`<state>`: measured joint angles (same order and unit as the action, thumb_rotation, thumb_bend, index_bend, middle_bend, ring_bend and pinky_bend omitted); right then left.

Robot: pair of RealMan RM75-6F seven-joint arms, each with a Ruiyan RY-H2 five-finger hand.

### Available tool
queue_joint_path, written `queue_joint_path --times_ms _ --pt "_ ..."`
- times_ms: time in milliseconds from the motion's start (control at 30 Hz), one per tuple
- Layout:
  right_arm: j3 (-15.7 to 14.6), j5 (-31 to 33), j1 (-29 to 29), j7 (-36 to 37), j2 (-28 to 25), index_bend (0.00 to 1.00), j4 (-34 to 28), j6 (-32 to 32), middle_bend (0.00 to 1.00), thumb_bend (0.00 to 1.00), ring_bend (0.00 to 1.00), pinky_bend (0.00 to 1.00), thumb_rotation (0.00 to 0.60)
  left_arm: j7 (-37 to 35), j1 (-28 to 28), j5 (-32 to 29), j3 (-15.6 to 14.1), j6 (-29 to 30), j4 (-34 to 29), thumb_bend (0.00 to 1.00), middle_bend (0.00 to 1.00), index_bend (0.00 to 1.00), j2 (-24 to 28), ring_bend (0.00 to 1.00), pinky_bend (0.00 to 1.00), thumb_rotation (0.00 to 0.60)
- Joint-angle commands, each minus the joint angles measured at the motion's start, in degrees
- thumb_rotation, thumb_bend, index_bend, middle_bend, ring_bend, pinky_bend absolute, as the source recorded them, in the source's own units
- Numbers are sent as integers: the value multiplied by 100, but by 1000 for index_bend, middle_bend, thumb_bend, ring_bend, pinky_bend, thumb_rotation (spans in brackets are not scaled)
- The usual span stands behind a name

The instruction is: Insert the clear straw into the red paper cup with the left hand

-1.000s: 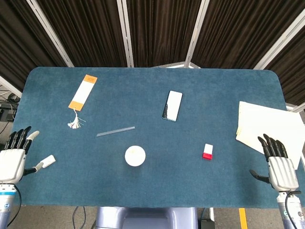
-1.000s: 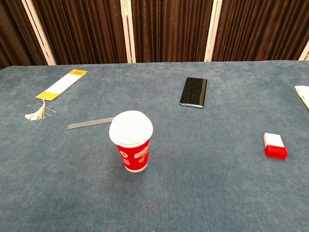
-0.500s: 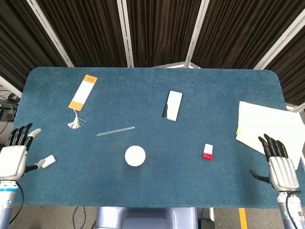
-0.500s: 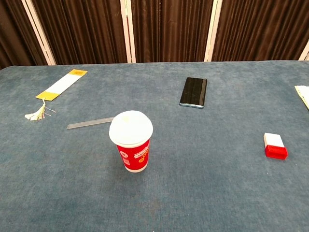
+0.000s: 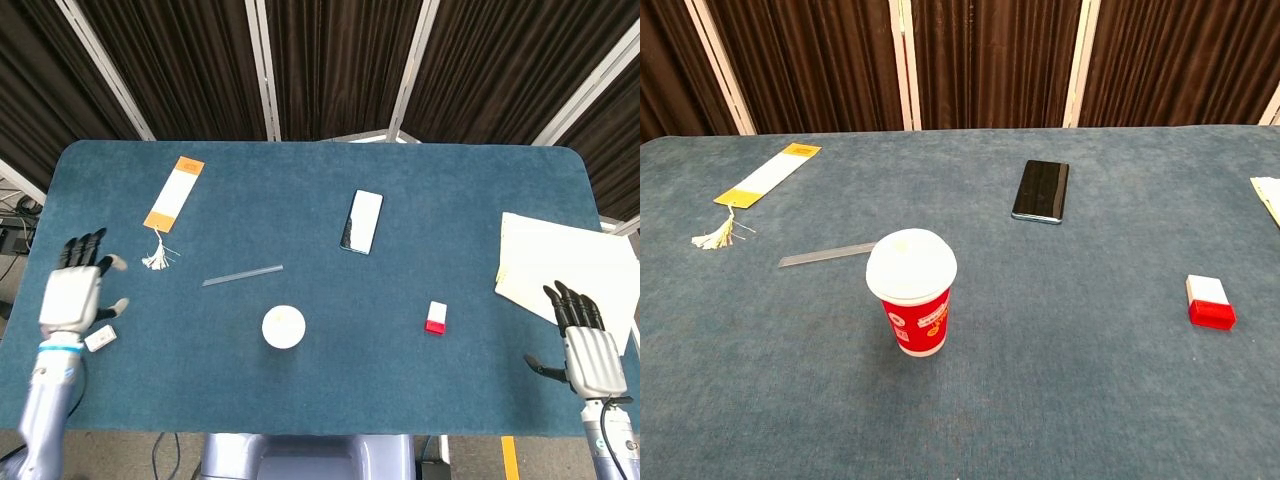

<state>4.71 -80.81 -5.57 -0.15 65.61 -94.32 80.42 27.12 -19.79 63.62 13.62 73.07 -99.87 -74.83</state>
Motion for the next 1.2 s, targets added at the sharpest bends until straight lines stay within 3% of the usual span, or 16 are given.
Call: queue_joint_path --times_ms 33,300,600,1200 --pt "26 70 -25 46 0 10 4 -68 0 139 0 0 600 367 -541 -658 349 -366 493 244 0 430 -600 0 0 600" --pt "41 126 -28 106 -37 10 -22 -100 0 139 0 0 600 777 -1363 -1624 718 -707 1370 276 0 447 -1557 0 0 600" --pt "44 141 -15 191 -73 10 -49 -104 0 139 0 0 600 1175 -1949 -2259 775 -812 2064 281 0 454 -2372 0 0 600" --pt "47 158 5 264 -107 10 -84 -93 0 139 0 0 600 1547 -2619 -2943 926 -748 2783 290 0 473 -3214 0 0 600"
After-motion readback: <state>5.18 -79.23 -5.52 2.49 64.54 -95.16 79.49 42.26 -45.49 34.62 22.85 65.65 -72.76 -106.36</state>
